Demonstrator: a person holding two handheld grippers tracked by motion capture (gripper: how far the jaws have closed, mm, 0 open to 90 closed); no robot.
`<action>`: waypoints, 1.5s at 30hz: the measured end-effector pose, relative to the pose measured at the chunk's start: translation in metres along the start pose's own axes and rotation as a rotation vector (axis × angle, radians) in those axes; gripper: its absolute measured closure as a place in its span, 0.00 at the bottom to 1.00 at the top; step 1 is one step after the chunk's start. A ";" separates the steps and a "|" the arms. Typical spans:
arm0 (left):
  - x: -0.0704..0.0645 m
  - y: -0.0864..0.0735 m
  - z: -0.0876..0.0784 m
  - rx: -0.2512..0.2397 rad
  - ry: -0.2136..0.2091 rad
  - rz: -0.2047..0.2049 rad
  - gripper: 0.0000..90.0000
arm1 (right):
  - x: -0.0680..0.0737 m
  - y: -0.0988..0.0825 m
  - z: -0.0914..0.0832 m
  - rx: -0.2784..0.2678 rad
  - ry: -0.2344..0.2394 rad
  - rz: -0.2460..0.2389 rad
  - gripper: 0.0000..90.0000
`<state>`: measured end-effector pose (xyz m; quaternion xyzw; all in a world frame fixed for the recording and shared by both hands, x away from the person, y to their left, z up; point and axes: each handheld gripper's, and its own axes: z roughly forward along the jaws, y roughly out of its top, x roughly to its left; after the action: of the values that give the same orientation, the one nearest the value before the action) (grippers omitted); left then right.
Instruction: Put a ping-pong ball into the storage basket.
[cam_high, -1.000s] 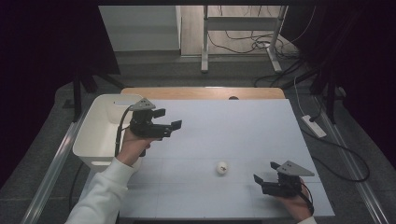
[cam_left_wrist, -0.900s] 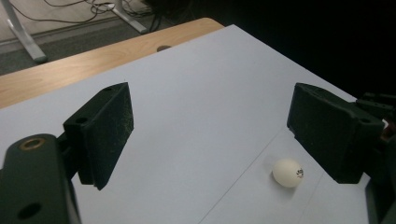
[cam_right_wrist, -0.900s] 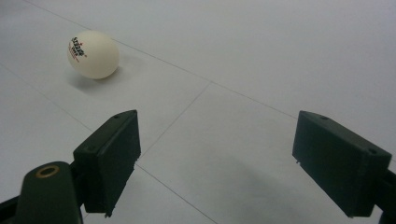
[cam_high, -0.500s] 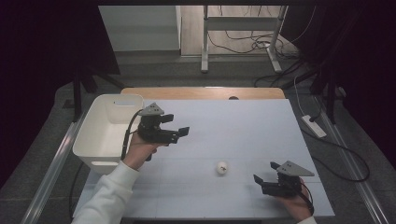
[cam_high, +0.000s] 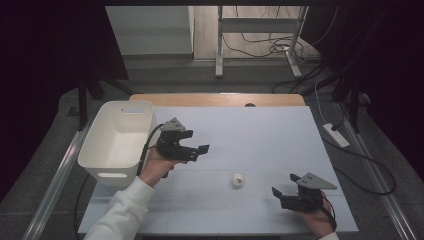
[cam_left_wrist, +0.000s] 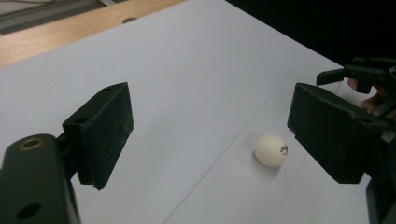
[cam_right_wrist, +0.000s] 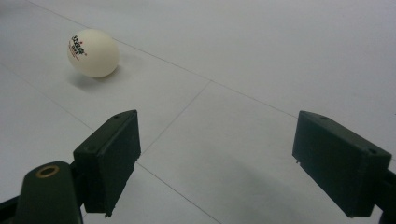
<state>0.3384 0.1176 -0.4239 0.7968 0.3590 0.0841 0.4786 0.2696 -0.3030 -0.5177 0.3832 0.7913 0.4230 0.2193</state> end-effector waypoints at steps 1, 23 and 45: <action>-0.001 -0.001 0.001 0.002 0.002 0.003 0.17 | 0.000 0.000 0.000 0.000 0.000 -0.001 0.17; -0.013 -0.018 0.028 0.064 -0.011 0.044 0.17 | 0.000 0.000 0.000 -0.002 0.002 0.002 0.17; -0.027 -0.026 0.050 0.108 -0.048 0.088 0.17 | 0.000 0.000 0.000 0.000 0.000 0.003 0.17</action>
<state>0.3301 0.0719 -0.4661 0.8382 0.3160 0.0668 0.4394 0.2700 -0.3030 -0.5177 0.3845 0.7907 0.4231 0.2189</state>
